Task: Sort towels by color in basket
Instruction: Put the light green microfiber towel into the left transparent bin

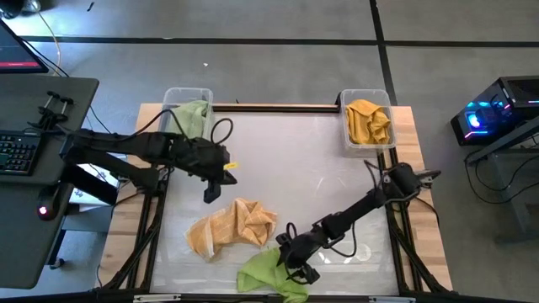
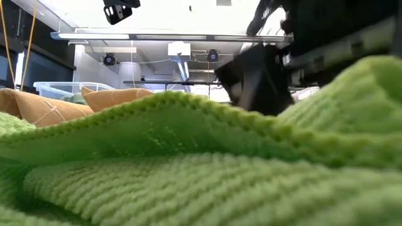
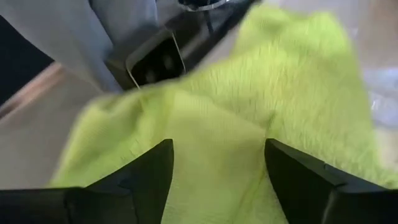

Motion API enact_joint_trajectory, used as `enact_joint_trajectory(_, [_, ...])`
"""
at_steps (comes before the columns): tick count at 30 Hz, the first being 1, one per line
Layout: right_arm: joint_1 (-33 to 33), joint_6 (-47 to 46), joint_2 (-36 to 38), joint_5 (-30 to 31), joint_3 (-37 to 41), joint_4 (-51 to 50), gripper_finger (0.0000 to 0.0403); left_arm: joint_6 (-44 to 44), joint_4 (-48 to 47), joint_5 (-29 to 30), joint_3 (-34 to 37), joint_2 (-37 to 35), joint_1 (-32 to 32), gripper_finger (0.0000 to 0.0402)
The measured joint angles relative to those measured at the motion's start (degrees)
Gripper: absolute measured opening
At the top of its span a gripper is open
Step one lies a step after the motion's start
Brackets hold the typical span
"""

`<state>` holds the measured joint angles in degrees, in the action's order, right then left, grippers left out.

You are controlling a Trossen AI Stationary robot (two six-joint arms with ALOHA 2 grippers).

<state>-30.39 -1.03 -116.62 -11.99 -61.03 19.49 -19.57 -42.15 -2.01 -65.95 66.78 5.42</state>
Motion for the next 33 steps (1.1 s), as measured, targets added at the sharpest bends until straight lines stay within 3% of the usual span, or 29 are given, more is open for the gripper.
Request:
enact_joint_trajectory(8, [-0.1, -2.0, -1.7, 6.5, -0.4, -5.9, 0.0173, -3.0, -0.5, 3.9, 0.0, -0.8, 5.2, 0.0])
enact_joint_trajectory(12, [0.1, -14.3, -1.4, 11.5, -0.5, -13.1, 0.0125, -4.0, -2.2, 6.8, 0.0, -2.4, 7.0, 0.0])
enact_joint_trajectory(20, [0.3, -43.6, 2.6, 13.0, -0.2, -21.0, 0.0014, -6.5, -6.7, 17.2, 0.0, -6.8, 9.8, 0.0])
enact_joint_trajectory(26, [-1.5, -51.7, 12.0, 23.9, 0.6, -32.6, 0.0017, -7.4, -4.8, 25.3, 0.0, -8.8, 12.3, 0.0])
enact_joint_trajectory(33, [-1.9, -53.1, 26.3, 40.0, 0.3, -42.6, 0.0011, 0.7, 7.1, 33.7, 0.0, -7.3, 17.0, 0.0])
